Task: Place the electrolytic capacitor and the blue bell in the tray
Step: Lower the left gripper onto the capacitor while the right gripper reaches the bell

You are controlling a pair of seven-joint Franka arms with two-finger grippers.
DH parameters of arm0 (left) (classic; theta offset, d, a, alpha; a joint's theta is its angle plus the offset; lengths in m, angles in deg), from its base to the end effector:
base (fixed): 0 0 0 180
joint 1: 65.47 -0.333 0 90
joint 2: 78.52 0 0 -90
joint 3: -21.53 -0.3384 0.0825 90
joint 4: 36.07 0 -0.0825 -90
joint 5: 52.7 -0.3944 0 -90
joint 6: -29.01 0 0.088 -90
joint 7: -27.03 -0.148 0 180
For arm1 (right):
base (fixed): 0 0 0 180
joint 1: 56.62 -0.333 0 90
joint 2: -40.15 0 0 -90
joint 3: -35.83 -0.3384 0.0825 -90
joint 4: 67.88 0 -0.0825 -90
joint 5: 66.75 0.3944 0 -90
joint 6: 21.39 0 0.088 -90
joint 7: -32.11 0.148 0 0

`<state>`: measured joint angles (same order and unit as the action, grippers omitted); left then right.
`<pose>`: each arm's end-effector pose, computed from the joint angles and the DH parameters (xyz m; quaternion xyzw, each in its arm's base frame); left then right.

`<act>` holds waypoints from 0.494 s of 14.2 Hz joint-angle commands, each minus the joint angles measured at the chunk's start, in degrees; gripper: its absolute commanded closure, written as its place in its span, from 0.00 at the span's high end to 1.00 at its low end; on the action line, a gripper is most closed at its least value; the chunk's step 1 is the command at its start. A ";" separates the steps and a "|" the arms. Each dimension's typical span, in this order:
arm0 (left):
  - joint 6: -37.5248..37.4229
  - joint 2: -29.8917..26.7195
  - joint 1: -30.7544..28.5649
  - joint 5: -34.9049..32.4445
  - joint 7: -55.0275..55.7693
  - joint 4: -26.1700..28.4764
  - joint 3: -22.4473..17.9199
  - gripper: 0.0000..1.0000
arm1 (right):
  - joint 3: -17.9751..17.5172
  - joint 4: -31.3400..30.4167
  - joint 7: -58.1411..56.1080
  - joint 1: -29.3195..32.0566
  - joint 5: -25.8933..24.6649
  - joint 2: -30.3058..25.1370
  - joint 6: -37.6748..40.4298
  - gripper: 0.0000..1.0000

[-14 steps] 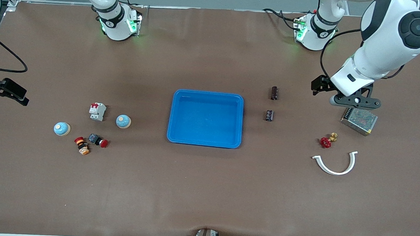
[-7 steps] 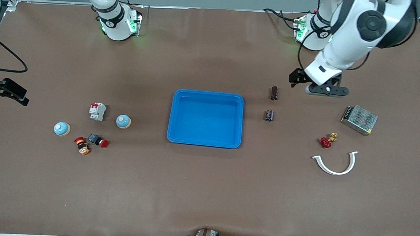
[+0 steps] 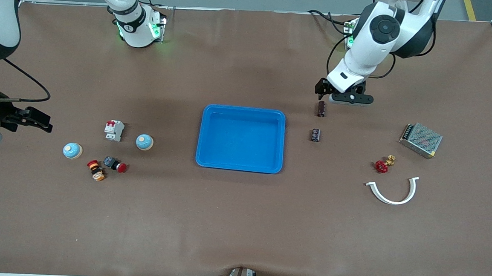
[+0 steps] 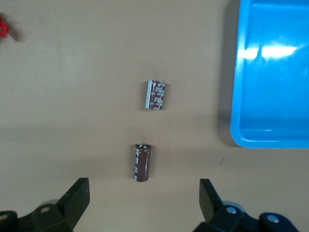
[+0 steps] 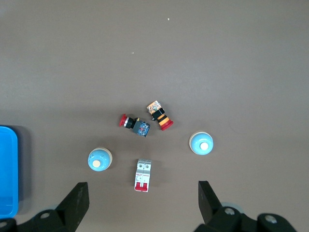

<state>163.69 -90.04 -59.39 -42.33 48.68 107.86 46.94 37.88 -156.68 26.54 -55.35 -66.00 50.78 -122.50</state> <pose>0.3856 -0.2402 0.3228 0.9995 -0.0195 0.0018 0.0256 0.6375 -0.0337 0.5219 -0.9997 -0.0188 -0.0149 0.0020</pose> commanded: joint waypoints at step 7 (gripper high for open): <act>18.23 6.06 -0.64 1.23 1.02 9.70 4.38 1.00 | -0.20 2.40 -0.67 -0.48 0.56 0.79 -2.77 1.00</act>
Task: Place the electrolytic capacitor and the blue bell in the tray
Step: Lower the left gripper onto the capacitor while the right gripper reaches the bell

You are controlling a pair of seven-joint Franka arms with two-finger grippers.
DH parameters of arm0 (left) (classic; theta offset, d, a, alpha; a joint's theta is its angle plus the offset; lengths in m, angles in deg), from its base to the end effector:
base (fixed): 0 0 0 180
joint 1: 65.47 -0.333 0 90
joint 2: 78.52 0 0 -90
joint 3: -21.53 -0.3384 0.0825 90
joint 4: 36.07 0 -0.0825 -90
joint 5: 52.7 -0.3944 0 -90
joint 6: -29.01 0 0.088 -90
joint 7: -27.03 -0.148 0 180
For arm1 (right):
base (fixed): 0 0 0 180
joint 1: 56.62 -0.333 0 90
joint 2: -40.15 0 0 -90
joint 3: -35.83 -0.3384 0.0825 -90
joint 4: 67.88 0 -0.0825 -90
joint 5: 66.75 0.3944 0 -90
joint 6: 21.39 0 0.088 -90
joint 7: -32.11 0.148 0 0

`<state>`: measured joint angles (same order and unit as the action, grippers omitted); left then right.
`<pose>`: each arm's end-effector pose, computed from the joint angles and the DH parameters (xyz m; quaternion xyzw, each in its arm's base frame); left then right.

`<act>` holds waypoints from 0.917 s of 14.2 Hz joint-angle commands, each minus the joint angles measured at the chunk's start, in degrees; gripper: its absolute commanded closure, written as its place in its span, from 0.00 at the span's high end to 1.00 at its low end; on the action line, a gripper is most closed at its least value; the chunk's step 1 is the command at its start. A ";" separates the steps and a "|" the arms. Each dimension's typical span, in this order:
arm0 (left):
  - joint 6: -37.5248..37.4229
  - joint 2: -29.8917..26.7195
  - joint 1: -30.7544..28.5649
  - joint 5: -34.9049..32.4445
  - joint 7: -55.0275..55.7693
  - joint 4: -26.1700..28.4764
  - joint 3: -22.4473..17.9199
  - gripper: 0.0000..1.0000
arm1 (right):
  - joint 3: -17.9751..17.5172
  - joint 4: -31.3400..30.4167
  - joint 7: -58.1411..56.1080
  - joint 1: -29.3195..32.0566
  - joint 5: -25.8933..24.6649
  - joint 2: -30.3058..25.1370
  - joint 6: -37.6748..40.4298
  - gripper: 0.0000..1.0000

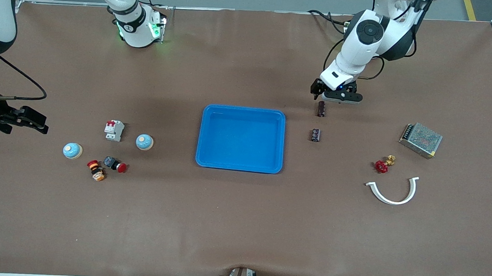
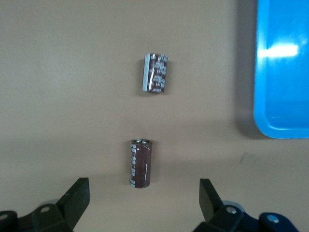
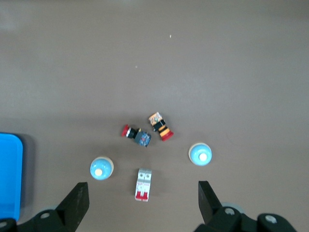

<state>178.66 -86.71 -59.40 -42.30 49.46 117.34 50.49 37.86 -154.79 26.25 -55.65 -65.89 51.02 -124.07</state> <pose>0.3515 -0.2373 0.2547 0.9989 -0.0319 0.0218 0.0275 0.6464 -0.0302 0.5383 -0.9988 -0.0241 -0.0430 0.0007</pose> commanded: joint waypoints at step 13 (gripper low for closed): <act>13.38 13.54 -0.27 -0.55 0.15 1.88 0.75 1.00 | -0.19 -15.37 2.69 -8.61 4.32 5.12 -8.66 1.00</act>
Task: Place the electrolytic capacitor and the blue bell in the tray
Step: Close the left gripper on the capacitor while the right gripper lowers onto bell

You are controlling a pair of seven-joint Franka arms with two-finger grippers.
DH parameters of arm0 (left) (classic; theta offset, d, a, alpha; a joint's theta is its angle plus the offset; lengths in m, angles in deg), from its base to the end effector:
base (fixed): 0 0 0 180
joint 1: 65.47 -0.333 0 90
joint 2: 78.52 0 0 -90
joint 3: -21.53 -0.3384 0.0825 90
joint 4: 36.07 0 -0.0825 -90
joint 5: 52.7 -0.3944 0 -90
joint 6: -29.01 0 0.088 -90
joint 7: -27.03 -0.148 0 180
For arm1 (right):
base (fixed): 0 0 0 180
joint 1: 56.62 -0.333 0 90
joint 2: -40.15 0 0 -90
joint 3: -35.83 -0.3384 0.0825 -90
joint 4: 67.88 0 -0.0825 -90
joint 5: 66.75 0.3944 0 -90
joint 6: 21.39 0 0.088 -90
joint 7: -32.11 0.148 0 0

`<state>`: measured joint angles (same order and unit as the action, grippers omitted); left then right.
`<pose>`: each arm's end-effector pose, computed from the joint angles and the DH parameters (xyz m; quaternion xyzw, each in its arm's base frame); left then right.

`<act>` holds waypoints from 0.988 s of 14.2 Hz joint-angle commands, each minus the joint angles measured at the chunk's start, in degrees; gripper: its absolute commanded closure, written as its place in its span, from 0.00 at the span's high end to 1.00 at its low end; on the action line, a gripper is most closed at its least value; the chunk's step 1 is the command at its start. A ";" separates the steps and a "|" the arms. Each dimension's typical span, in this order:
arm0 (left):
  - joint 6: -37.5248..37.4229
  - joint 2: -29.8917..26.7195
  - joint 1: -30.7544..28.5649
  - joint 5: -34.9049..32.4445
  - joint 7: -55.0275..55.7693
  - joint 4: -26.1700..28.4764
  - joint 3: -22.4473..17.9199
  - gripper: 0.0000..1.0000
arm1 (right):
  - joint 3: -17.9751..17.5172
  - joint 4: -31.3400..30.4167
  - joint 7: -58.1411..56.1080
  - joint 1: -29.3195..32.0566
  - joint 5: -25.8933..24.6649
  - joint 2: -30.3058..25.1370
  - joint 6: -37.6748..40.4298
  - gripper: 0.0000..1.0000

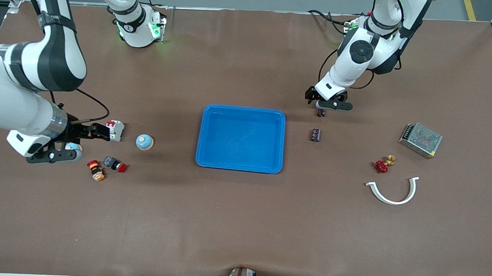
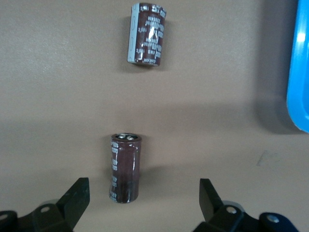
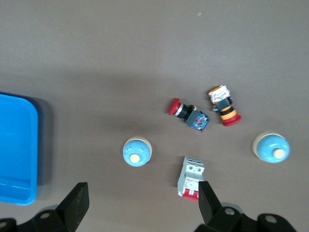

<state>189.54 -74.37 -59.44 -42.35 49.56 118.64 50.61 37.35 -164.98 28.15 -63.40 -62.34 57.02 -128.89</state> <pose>0.3436 -0.2400 0.1846 0.9983 -0.0242 -0.0083 0.0516 0.6383 0.0688 0.3914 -0.9956 -0.0670 0.0567 0.0315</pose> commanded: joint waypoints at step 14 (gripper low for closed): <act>5.40 4.99 -4.72 -11.23 0.15 1.46 0.27 1.00 | 0.42 -20.85 6.68 -5.53 0.15 -0.44 -22.31 1.00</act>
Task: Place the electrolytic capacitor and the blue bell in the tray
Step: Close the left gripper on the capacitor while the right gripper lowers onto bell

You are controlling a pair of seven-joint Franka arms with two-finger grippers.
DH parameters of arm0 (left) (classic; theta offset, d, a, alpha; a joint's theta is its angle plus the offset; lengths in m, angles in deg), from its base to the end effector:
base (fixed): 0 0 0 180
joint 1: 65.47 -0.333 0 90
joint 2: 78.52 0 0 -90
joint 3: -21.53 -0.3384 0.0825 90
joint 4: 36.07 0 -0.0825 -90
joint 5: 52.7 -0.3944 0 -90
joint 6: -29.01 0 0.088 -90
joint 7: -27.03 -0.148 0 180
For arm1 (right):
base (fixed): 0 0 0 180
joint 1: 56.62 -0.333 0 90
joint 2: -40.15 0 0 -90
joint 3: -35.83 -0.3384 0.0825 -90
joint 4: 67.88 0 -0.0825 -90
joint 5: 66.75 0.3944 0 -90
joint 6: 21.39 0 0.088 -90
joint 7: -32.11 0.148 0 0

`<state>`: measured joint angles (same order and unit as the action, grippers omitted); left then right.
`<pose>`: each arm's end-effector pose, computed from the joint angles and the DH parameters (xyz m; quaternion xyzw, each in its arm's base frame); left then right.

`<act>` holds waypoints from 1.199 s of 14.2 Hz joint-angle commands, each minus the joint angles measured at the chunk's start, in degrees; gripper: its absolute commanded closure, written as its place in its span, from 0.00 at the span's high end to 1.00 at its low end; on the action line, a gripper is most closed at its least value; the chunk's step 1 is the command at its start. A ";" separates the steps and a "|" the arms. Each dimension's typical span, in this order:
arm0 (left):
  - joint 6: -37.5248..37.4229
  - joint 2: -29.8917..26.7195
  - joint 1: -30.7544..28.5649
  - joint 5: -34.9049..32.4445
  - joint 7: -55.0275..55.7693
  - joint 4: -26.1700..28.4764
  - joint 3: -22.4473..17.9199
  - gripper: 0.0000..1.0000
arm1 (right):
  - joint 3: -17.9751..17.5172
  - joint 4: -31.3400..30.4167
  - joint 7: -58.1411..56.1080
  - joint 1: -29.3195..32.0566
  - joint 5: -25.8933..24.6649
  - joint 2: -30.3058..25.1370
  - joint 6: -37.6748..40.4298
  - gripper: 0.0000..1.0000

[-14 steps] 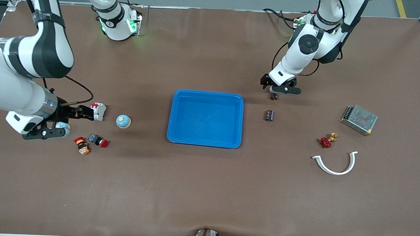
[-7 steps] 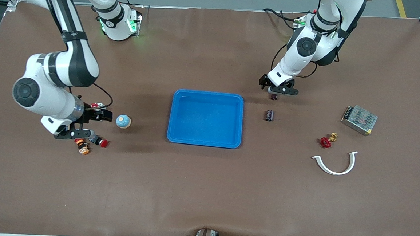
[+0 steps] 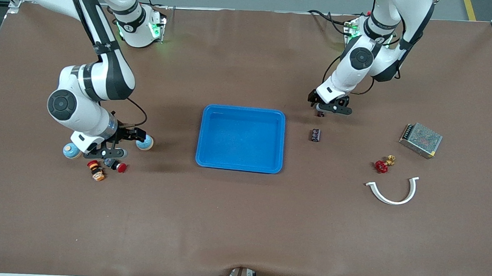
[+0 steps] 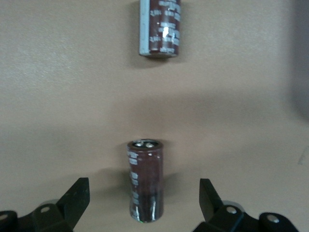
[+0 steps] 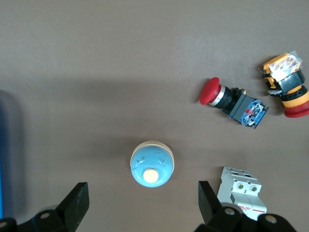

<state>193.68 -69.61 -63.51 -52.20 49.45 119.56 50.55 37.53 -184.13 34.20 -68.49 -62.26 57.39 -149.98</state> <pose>0.3463 -0.2205 0.1569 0.9969 -0.0674 -0.0079 0.0394 0.5869 0.1103 0.2654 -0.9978 -0.0452 0.0450 0.0204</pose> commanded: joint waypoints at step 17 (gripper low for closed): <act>1.26 1.20 -0.48 -1.56 2.53 0.37 0.34 0.00 | 0.41 -7.85 0.72 -1.67 -0.10 4.99 -15.81 1.00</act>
<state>193.71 -68.68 -63.93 -52.31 49.72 119.68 50.56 37.66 -191.84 34.20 -69.76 -62.27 61.86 -164.57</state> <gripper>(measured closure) 0.595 0.000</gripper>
